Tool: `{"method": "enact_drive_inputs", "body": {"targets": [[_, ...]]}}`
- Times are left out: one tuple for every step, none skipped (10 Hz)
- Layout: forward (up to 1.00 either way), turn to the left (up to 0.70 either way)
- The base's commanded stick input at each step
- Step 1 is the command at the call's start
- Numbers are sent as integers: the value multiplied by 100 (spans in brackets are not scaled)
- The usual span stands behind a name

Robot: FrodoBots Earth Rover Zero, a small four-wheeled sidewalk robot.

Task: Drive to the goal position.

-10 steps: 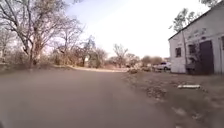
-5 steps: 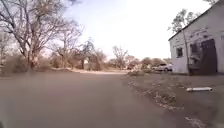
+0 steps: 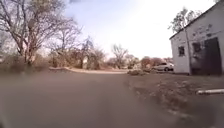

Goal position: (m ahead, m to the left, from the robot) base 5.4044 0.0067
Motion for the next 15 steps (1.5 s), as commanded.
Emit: {"method": "enact_drive_inputs", "body": {"targets": [[70,0],[70,9],[70,25],[70,35],[70,35],[70,35],[70,35],[70,0],[70,0],[70,0],[70,0],[70,0],[70,0],[70,0],[70,0]]}}
